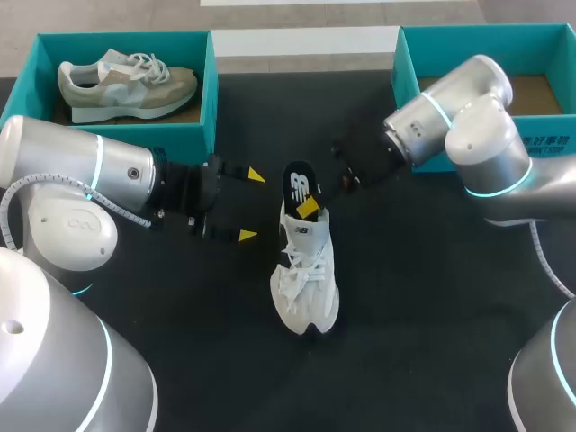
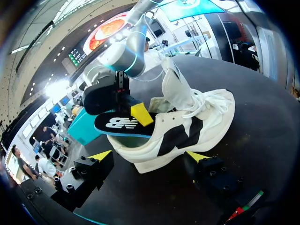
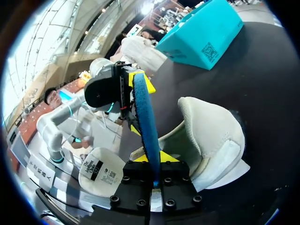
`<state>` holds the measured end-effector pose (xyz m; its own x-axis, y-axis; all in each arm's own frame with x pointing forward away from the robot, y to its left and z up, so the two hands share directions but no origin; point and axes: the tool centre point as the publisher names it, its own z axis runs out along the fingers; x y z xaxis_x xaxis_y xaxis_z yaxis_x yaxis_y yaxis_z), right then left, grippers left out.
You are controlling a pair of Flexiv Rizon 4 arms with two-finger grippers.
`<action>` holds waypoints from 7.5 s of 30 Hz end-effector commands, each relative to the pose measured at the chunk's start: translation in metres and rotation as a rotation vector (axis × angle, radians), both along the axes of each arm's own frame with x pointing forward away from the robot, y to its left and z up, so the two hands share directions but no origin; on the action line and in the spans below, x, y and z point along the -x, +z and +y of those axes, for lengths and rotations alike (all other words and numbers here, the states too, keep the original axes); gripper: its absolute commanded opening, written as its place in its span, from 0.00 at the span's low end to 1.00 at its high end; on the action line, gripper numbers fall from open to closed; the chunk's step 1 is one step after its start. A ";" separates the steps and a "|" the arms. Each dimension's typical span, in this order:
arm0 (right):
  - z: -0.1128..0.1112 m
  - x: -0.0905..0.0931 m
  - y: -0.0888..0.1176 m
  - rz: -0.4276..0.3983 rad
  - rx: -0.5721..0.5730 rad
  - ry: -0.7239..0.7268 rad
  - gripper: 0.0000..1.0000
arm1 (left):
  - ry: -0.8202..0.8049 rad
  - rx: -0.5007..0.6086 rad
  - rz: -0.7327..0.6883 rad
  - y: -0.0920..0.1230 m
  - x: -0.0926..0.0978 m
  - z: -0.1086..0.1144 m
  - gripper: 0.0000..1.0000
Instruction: Take the shoe out of the shoebox, open the shoe tongue, remove and reinsert the insole, then place the shoe into the shoebox
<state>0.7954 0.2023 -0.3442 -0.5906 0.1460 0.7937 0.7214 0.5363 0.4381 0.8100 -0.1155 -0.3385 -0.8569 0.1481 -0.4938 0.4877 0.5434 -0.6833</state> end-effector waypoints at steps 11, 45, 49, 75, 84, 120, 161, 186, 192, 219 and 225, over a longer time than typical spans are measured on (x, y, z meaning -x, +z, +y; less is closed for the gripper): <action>0.000 0.023 -0.013 0.125 0.114 0.056 0.00 | 0.001 -0.001 -0.001 0.000 0.001 0.000 1.00; -0.005 -0.010 0.007 0.022 0.156 -0.061 0.00 | 0.001 -0.001 -0.001 0.000 0.001 0.000 1.00; -0.004 -0.009 0.003 0.037 0.147 -0.059 0.00 | 0.001 -0.001 -0.001 0.000 0.001 0.000 1.00; -0.001 0.024 -0.016 0.132 0.205 -0.017 0.00 | 0.001 -0.001 -0.001 0.000 0.001 0.000 1.00; -0.001 0.033 -0.021 0.146 0.228 -0.020 0.07 | 0.001 -0.001 -0.001 0.000 0.001 0.000 1.00; -0.008 0.014 -0.014 0.083 0.276 -0.038 0.00 | 0.001 -0.001 -0.001 0.000 0.001 0.000 1.00; 0.005 -0.022 0.055 -0.134 0.273 0.016 0.45 | 0.001 -0.001 -0.001 0.000 0.001 0.000 1.00; -0.032 -0.030 0.096 -0.238 0.293 -0.236 0.00 | -0.039 -0.019 0.007 0.012 0.002 0.007 1.00; -0.030 -0.029 0.093 -0.231 0.396 -0.287 0.00 | -0.101 -0.017 -0.007 0.043 0.002 0.033 1.00; -0.013 -0.038 0.026 -0.257 0.743 -0.903 0.00 | -0.241 -0.129 -0.056 0.100 -0.016 0.106 1.00; -0.011 -0.029 0.013 -0.233 0.787 -1.024 0.00 | -0.241 -0.129 -0.056 0.100 -0.016 0.106 1.00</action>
